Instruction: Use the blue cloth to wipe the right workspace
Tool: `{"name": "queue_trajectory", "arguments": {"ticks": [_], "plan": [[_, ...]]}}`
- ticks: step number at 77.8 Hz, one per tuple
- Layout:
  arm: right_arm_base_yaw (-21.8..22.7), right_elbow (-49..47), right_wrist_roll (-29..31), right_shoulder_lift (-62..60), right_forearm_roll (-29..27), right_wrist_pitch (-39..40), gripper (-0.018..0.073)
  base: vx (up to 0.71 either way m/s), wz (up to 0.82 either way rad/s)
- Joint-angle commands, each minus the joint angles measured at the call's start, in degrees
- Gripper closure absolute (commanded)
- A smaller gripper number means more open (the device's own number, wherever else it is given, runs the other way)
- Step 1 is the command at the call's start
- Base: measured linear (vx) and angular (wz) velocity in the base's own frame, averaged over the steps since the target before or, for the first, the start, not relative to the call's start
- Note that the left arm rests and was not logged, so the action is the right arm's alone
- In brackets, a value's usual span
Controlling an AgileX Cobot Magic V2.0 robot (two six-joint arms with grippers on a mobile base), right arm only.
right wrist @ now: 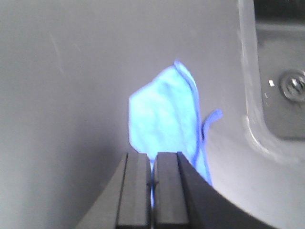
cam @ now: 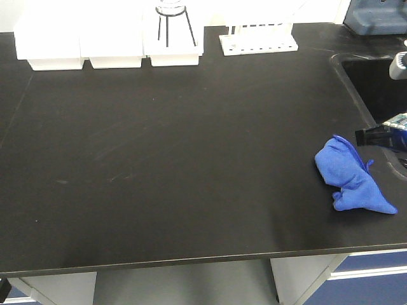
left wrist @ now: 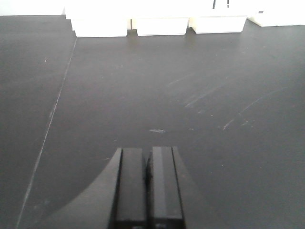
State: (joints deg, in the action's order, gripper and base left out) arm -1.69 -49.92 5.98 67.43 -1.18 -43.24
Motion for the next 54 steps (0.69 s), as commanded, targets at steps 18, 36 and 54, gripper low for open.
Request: {"name": "queue_trajectory", "arguments": {"ticks": [18,36,54], "plan": [[0.4,-2.1,-4.6,0.1,2.5,3.0,-0.005,0.0,0.0],[0.4,-2.1,-11.9,9.2,10.7,2.2,-0.005,0.0,0.0],[0.4,-2.1,-11.9,18.8,10.6,5.8,-0.0034,0.0,0.0]]}}
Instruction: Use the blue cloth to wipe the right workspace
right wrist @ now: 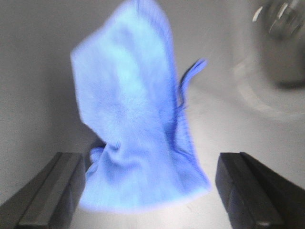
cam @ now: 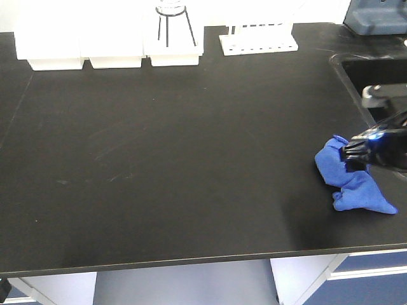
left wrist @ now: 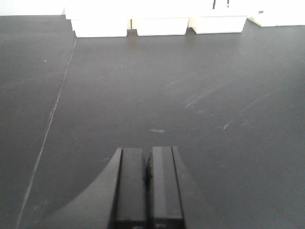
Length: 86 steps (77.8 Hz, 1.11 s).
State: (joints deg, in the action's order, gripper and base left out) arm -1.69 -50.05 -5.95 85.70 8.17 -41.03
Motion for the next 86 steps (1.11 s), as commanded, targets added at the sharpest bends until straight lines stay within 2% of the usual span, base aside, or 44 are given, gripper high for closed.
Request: {"name": "queue_trajectory", "arguments": {"ticks": [1,23,33,42,56,70,86], "plan": [[0.4,-2.0,0.0,1.3,1.1,4.0,-0.0034,0.0,0.0],[0.4,-2.0,0.0,8.0,0.2,11.0,-0.0031,0.0,0.0],[0.4,-2.0,0.1,10.1,-0.5,13.1,0.0018,0.0,0.0],[0.4,-2.0,0.1,10.9,-0.9,14.0,0.0174,0.0,0.0],[0.4,-2.0,0.4,10.7,-0.8,13.2,0.0577,0.0,0.0],[0.2,-2.0,0.7,7.3,-0.8,9.2,0.0566,0.0,0.0],[0.2,-2.0,1.3,-3.8,-1.0,2.7,0.0564,0.0,0.0]]}}
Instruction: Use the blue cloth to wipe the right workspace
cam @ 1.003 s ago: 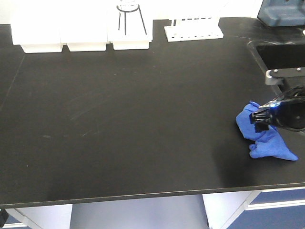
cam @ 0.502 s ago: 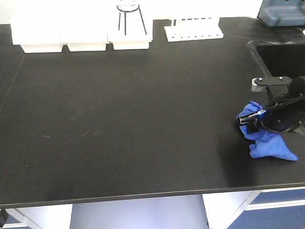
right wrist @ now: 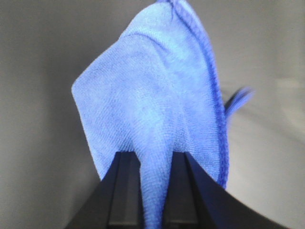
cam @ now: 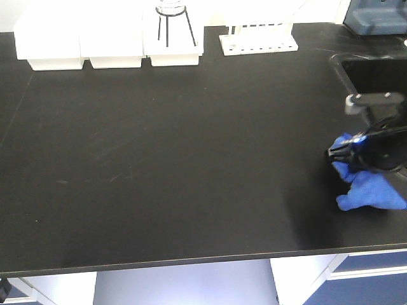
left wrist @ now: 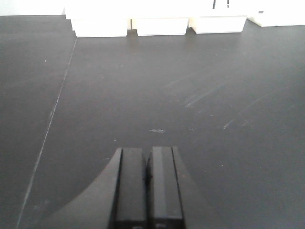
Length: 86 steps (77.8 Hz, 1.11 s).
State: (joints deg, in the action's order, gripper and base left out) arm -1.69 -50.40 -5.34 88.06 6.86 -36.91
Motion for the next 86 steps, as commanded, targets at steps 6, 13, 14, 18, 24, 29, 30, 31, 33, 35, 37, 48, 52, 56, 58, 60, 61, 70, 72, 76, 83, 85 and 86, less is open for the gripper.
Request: {"name": "queue_trajectory", "arguments": {"ticks": [6,13,14,18,24,29,30,31,33,35,37,48,52,56,58,60,61,70,72,76,83,85,86], "plan": [[0.2,-1.6,0.7,-11.6,0.0,-5.5,0.0564,0.0,0.0],[0.2,-1.6,0.8,-17.8,0.0,-9.3,0.0564,0.0,0.0],[0.2,-1.6,0.8,-18.9,0.0,-9.8,0.0564,0.0,0.0],[0.2,-1.6,0.8,-22.6,0.0,-11.7,0.0564,0.0,0.0],[0.2,-1.6,0.8,-28.2,-0.2,-14.7,0.0564,0.0,0.0],[0.2,-1.6,0.8,-32.0,-0.6,-17.3,0.0564,0.0,0.0],[0.2,-1.6,0.8,-33.3,-0.8,-17.9,0.0564,0.0,0.0],[0.2,-1.6,0.8,-33.8,-0.9,-18.1,0.0564,0.0,0.0],[0.2,-1.6,0.9,-35.4,-1.1,-19.1,0.0564,0.0,0.0],[0.2,-1.6,0.9,-36.6,-1.3,-19.7,0.0564,0.0,0.0],[0.2,-1.6,0.9,-38.1,-1.4,-20.5,0.0564,0.0,0.0],[0.2,-1.6,0.9,-43.2,-1.5,-22.3,0.0564,0.0,0.0],[0.2,-1.6,0.9,-44.5,-1.5,-22.9,0.0564,0.0,0.0],[0.2,-1.6,0.9,-45.8,-1.4,-23.1,0.0564,0.0,0.0],[0.2,-1.6,0.9,-46.4,-1.3,-23.1,0.0564,0.0,0.0],[0.2,-1.6,0.9,-46.9,-1.2,-23.0,0.0564,0.0,0.0],[0.2,-1.6,0.9,-47.3,-1.2,-23.0,0.0564,0.0,0.0],[0.2,-1.6,0.9,-49.1,-1.0,-22.8,0.0564,0.0,0.0],[0.2,-1.6,0.9,-49.6,-1.0,-22.9,0.0564,0.0,0.0],[0.2,-1.6,0.9,-50.3,-1.0,-23.4,0.0564,0.0,0.0],[0.2,-1.6,0.9,-52.0,-1.0,-24.8,0.0564,0.0,0.0],[0.2,-1.6,0.9,-52.6,-1.0,-25.0,0.0564,0.0,0.0],[0.2,-1.6,0.9,-52.7,-1.0,-25.2,0.0564,0.0,0.0]]}}
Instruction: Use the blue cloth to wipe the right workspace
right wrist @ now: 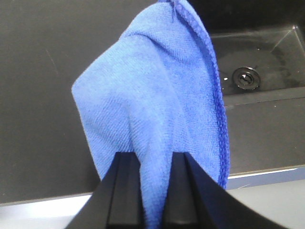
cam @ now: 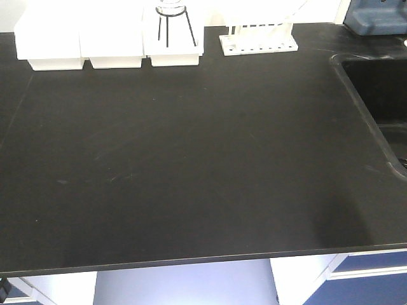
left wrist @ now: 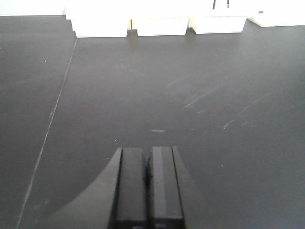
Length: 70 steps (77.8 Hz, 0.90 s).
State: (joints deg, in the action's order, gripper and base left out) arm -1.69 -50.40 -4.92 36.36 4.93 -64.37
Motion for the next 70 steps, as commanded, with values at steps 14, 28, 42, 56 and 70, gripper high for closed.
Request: {"name": "queue_trajectory", "arguments": {"ticks": [14,28,42,56,70], "plan": [[0.2,-1.6,0.5,-4.5,0.9,1.5,0.0564,0.0,0.0],[0.2,-1.6,0.5,-5.6,0.9,1.5,0.0564,0.0,0.0],[0.2,-1.6,0.5,-5.6,0.9,1.5,0.0564,0.0,0.0],[0.2,-1.6,0.5,-5.6,0.9,1.5,0.0564,0.0,0.0],[0.2,-1.6,0.5,-5.6,0.9,1.5,0.0564,0.0,0.0]]}}
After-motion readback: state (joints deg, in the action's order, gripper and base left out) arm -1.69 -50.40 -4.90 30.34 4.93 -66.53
